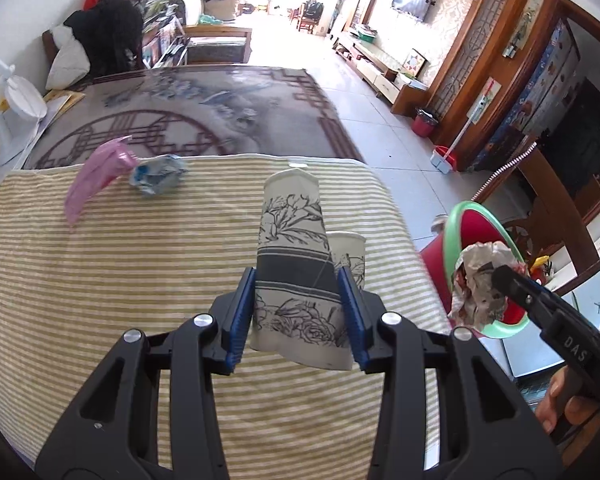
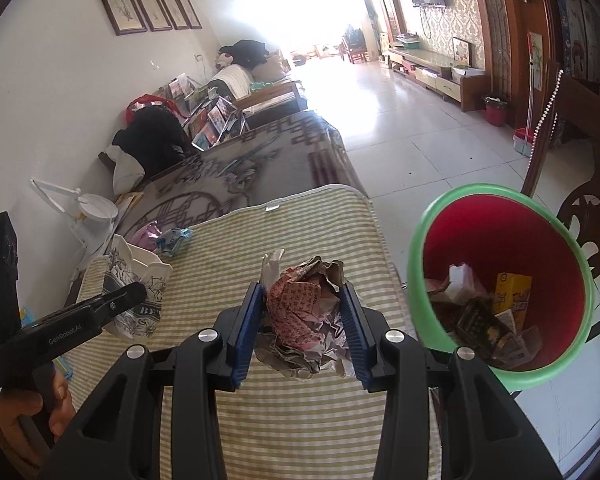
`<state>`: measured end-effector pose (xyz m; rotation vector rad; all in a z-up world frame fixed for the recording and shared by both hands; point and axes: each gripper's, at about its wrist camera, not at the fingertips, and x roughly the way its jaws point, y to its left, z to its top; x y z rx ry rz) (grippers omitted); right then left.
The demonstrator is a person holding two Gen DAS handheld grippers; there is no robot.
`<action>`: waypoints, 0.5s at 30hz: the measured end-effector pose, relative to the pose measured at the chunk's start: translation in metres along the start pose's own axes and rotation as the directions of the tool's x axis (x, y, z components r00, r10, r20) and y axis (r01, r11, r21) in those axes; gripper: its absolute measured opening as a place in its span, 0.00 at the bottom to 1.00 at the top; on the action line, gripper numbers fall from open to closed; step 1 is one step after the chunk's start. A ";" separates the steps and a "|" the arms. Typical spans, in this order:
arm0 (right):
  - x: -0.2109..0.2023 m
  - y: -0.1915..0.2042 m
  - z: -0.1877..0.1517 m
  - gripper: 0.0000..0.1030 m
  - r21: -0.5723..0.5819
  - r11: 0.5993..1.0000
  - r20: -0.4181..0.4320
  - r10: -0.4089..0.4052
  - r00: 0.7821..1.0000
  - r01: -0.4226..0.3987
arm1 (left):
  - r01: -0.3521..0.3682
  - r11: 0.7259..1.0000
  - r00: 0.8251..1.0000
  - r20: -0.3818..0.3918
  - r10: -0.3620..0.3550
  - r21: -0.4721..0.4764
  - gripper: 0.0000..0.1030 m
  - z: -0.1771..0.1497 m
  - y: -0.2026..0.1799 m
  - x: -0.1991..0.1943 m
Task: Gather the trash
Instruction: 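Carry the cups with the left tool while the right tool carries the crumpled paper to the bucket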
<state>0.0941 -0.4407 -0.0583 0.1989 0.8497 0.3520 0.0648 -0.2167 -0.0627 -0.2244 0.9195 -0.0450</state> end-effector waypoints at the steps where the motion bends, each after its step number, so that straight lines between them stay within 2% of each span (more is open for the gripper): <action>1: -0.004 -0.010 0.002 0.37 0.006 1.000 0.007 -0.007 1.000 0.007 | 0.002 1.000 1.000 -0.001 -0.002 0.009 0.38 0.000 -0.009 0.002; 7: -0.025 -0.077 0.017 0.39 0.081 0.992 0.064 -0.097 0.993 0.092 | 0.024 0.997 1.000 -0.009 -0.023 0.069 0.38 0.003 -0.060 0.013; 9: -0.025 -0.097 0.022 0.45 0.096 0.985 0.072 -0.150 0.986 0.142 | 0.038 0.995 0.999 -0.007 -0.038 0.097 0.38 0.006 -0.079 0.017; 13: -0.034 -0.134 0.020 0.66 0.168 0.962 0.096 -0.235 0.967 0.217 | 0.087 0.981 0.996 -0.015 -0.085 0.176 0.38 0.009 -0.120 0.028; 15: -0.044 -0.147 0.015 0.69 0.208 0.953 0.113 -0.249 0.962 0.223 | 0.118 0.969 0.993 -0.029 -0.115 0.215 0.38 0.010 -0.143 0.036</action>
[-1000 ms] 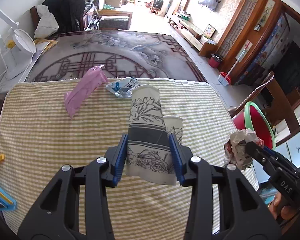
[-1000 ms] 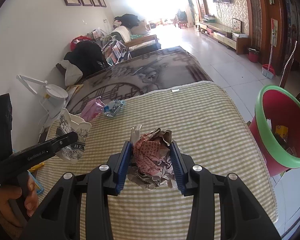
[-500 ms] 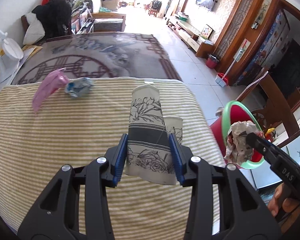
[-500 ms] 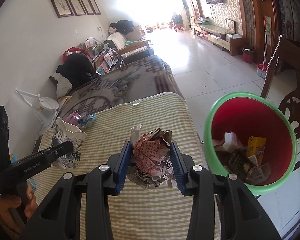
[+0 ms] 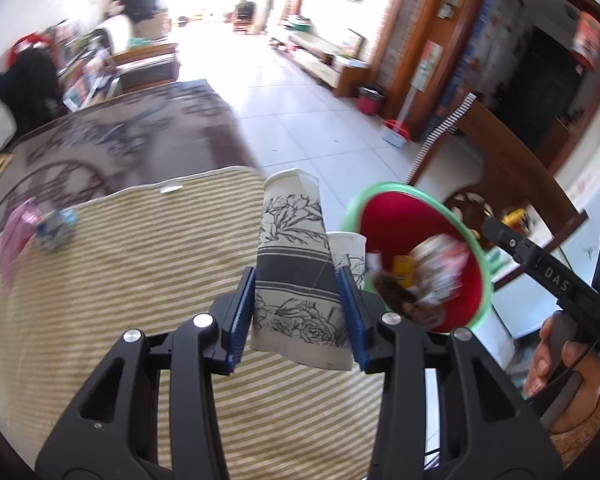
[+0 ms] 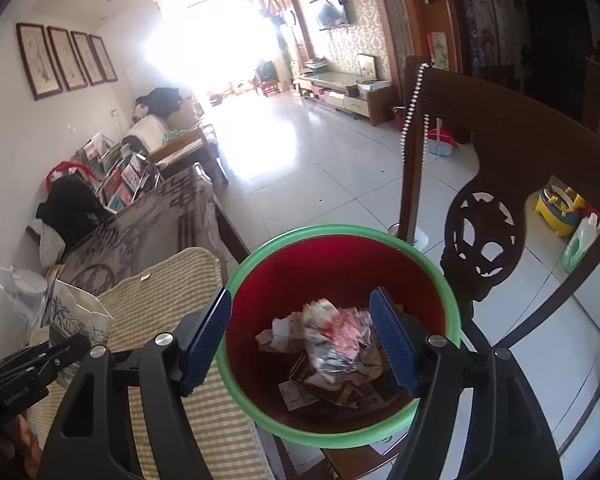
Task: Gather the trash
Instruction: 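Carry the cups with the left tool while the right tool carries the crumpled paper to the bucket, then open both tools over the red bucket to drop the cups and paper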
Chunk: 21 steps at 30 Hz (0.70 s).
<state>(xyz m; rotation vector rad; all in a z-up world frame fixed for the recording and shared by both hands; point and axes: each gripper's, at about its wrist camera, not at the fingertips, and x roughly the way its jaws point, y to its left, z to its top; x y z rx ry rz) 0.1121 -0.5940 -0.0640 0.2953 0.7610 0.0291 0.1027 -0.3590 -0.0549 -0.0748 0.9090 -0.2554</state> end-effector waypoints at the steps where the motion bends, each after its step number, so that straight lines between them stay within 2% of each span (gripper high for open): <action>1: -0.004 -0.010 -0.001 0.70 0.026 1.000 0.004 -0.011 1.000 0.011 | 0.011 1.000 1.000 -0.003 -0.011 0.015 0.38 0.002 -0.007 0.004; 9: -0.025 -0.060 -0.010 0.70 0.127 0.987 0.013 -0.099 0.995 0.097 | 0.096 0.986 0.995 -0.045 -0.091 0.139 0.38 0.013 -0.070 0.043; 17: -0.047 -0.074 -0.012 0.70 0.158 0.977 0.047 -0.151 0.987 0.142 | 0.140 0.972 0.989 -0.069 -0.129 0.191 0.38 0.019 -0.098 0.061; 18: -0.047 -0.074 -0.012 0.70 0.161 0.976 0.052 -0.154 0.987 0.144 | 0.146 0.970 0.988 -0.072 -0.134 0.192 0.41 0.020 -0.098 0.062; 19: -0.048 -0.073 -0.012 0.70 0.164 0.976 0.058 -0.156 0.986 0.145 | 0.144 0.971 0.988 -0.076 -0.132 0.193 0.60 0.020 -0.100 0.064; 20: -0.048 -0.072 -0.012 0.70 0.164 0.976 0.061 -0.156 0.986 0.144 | 0.138 0.972 0.989 -0.071 -0.126 0.190 0.72 0.021 -0.100 0.063; 21: -0.048 -0.070 -0.011 0.70 0.163 0.977 0.059 -0.152 0.987 0.141 | 0.133 0.974 0.991 -0.048 -0.127 0.182 0.77 0.020 -0.098 0.059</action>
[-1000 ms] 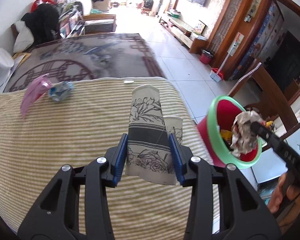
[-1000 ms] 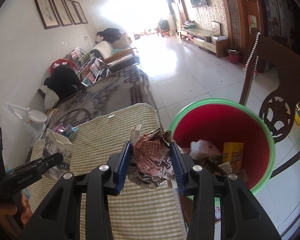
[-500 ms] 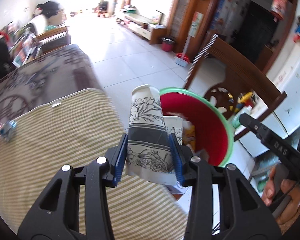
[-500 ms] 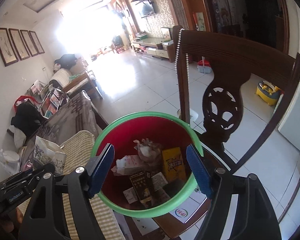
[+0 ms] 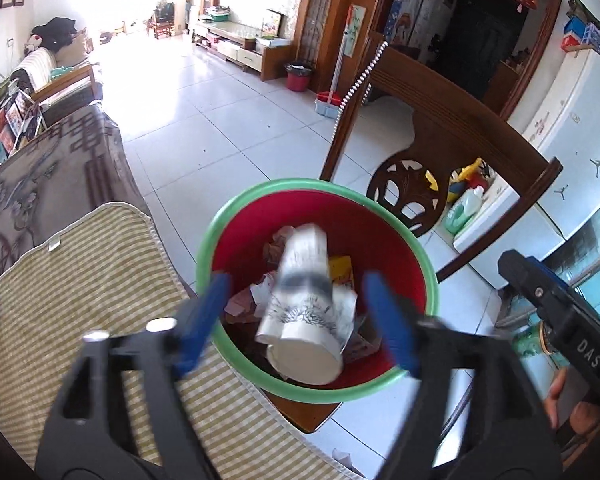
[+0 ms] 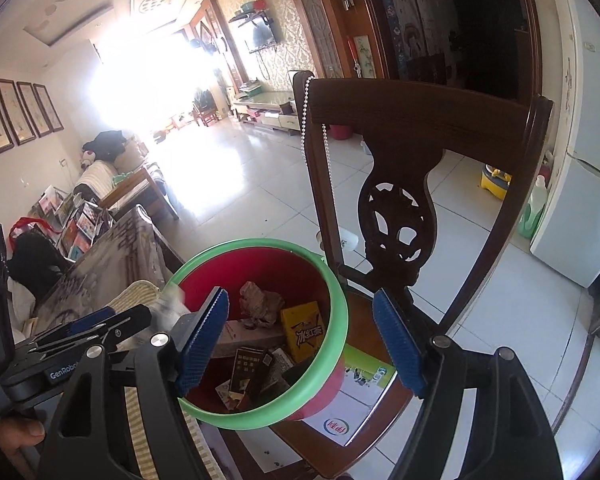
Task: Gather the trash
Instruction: 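Open both tools over the red bucket to drop the cups and paper, then move both tools back over the table to the last trash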
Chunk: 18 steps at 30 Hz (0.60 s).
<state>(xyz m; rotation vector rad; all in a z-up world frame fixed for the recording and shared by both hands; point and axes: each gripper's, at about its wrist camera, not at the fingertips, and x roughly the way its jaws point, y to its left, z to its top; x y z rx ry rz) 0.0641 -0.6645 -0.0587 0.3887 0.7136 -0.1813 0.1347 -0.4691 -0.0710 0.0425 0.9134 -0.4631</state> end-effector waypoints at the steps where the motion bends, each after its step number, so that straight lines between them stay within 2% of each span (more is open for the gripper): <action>1: 0.001 0.003 0.000 0.70 -0.003 1.000 -0.003 0.004 1.000 -0.004 | 0.001 1.000 1.000 0.014 -0.001 -0.004 0.77 -0.001 0.002 -0.004; 5: 0.006 0.021 -0.005 0.70 -0.023 0.999 -0.021 0.029 0.999 -0.030 | -0.014 0.999 1.000 0.010 0.015 -0.037 0.78 -0.011 0.018 -0.017; 11: 0.018 0.071 -0.014 0.70 -0.095 0.991 -0.058 0.091 0.994 -0.096 | -0.084 0.979 0.996 -0.020 0.082 -0.183 0.80 -0.046 0.086 -0.041; 13: 0.021 0.091 -0.018 0.70 -0.122 0.986 -0.067 0.108 0.992 -0.116 | -0.143 0.959 0.990 -0.027 0.141 -0.244 0.80 -0.061 0.123 -0.052; 16: 0.026 0.121 -0.026 0.70 -0.159 0.976 -0.092 0.134 0.987 -0.148 | -0.240 0.908 0.970 -0.047 0.238 -0.343 0.80 -0.080 0.186 -0.072; 18: 0.028 0.142 -0.033 0.70 -0.181 0.969 -0.107 0.147 0.983 -0.165 | -0.322 0.860 0.944 -0.067 0.323 -0.397 0.80 -0.095 0.237 -0.091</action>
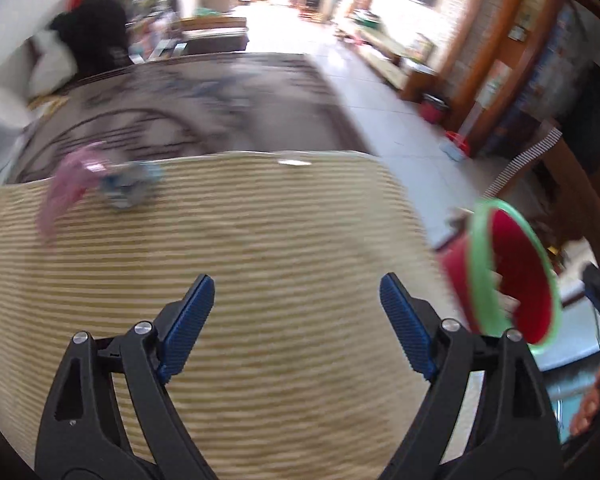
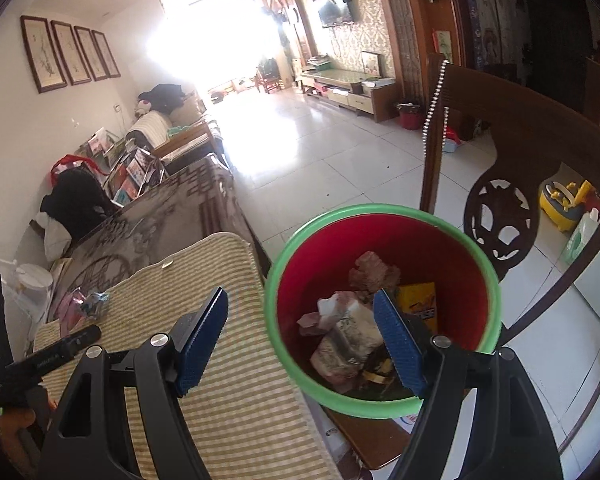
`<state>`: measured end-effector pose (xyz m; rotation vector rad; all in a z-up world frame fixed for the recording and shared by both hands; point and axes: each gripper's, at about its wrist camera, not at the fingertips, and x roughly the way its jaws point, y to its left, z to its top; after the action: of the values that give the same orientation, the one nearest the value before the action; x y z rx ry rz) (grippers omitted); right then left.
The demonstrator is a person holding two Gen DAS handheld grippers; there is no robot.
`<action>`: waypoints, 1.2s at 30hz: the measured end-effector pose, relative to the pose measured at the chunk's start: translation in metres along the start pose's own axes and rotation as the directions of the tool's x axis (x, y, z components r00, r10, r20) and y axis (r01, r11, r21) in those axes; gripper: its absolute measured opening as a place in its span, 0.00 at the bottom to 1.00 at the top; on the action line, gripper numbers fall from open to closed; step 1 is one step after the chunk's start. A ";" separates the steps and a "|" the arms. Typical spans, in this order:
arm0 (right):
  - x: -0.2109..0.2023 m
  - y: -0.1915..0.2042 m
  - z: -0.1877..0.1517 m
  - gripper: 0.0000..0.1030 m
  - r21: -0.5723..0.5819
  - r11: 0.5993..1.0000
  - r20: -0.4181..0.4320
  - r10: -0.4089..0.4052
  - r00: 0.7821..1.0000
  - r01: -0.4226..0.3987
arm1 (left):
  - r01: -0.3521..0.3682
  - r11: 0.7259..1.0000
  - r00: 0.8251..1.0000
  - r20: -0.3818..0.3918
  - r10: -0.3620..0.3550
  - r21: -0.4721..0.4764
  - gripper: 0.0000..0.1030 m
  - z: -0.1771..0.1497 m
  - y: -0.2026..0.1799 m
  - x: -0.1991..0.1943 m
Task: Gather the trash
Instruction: 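Move both tools back over the table to the last trash, then grasp the pink plastic bag with the left tool while the right tool grasps the blue wrapper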
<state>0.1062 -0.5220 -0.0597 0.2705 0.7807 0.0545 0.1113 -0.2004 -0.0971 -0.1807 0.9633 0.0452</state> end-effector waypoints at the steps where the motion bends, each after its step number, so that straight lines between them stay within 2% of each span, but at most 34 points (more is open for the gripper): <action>1: 0.003 0.008 -0.002 0.71 -0.008 1.000 -0.005 0.004 1.000 -0.004 | -0.032 0.999 0.999 0.006 0.032 -0.012 0.80 0.003 0.017 -0.001; 4: 0.009 0.038 -0.010 0.71 -0.019 1.000 -0.025 0.015 1.000 -0.015 | -0.172 0.985 0.985 0.001 0.172 -0.023 0.80 0.017 0.087 0.007; 6: 0.012 0.056 -0.016 0.71 -0.022 1.000 -0.036 0.016 0.999 -0.016 | -0.254 0.967 0.967 -0.026 0.253 -0.038 0.80 0.027 0.136 0.019; 8: 0.014 0.077 -0.025 0.71 -0.032 0.999 -0.048 0.009 0.999 -0.011 | -0.291 0.955 0.956 -0.058 0.288 -0.056 0.80 0.035 0.174 0.031; 10: 0.017 0.095 -0.032 0.71 -0.034 0.999 -0.065 0.006 0.998 -0.008 | -0.304 0.951 0.951 -0.078 0.300 -0.048 0.80 0.044 0.196 0.042; 15: 0.023 0.141 -0.052 0.71 -0.035 0.999 -0.099 -0.003 0.995 -0.001 | -0.257 0.964 0.963 -0.062 0.261 0.060 0.80 0.068 0.209 0.073; 17: 0.023 0.158 -0.061 0.71 -0.046 0.999 -0.112 -0.004 0.994 -0.001 | -0.239 0.969 0.964 -0.104 0.245 0.070 0.59 0.074 0.217 0.091; 18: 0.023 0.168 -0.066 0.71 -0.056 0.998 -0.123 -0.002 0.992 -0.004 | -0.227 0.971 0.960 -0.149 0.235 0.069 0.39 0.074 0.220 0.101; 19: 0.024 0.175 -0.069 0.71 -0.064 0.998 -0.131 -0.002 0.991 -0.007 | -0.221 0.973 0.958 -0.171 0.229 0.068 0.36 0.074 0.223 0.106; 22: 0.028 0.199 -0.075 0.71 -0.090 0.996 -0.151 0.005 0.988 -0.019 | -0.145 0.989 0.977 -0.154 0.149 0.038 0.26 0.070 0.227 0.093; 26: 0.047 0.232 -0.072 0.71 -0.107 0.991 -0.197 0.060 0.979 -0.082 | -0.073 0.997 0.992 -0.098 0.077 0.040 0.24 0.049 0.226 0.056; 30: 0.086 0.272 -0.059 0.71 -0.084 0.979 -0.253 0.158 0.955 -0.184 | -0.023 1.000 0.995 -0.096 0.022 -0.009 0.24 0.014 0.239 0.019; 33: 0.125 0.304 -0.047 0.74 -0.031 0.966 -0.308 0.235 0.922 -0.257 | -0.019 0.999 0.992 -0.123 0.015 -0.029 0.24 -0.018 0.250 0.005; 35: 0.161 0.325 -0.040 0.76 0.000 0.963 -0.366 0.251 0.896 -0.269 | -0.018 0.999 0.989 -0.149 0.013 -0.037 0.24 -0.039 0.260 -0.002; 36: 0.171 0.332 -0.038 0.76 0.006 0.965 -0.375 0.247 0.894 -0.264 | -0.020 0.999 0.987 -0.162 0.012 -0.045 0.24 -0.047 0.266 -0.004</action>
<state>0.2181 -0.1684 -0.1170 0.3234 1.1183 0.3823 0.0394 0.0529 -0.1553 -0.2219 1.1263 0.0685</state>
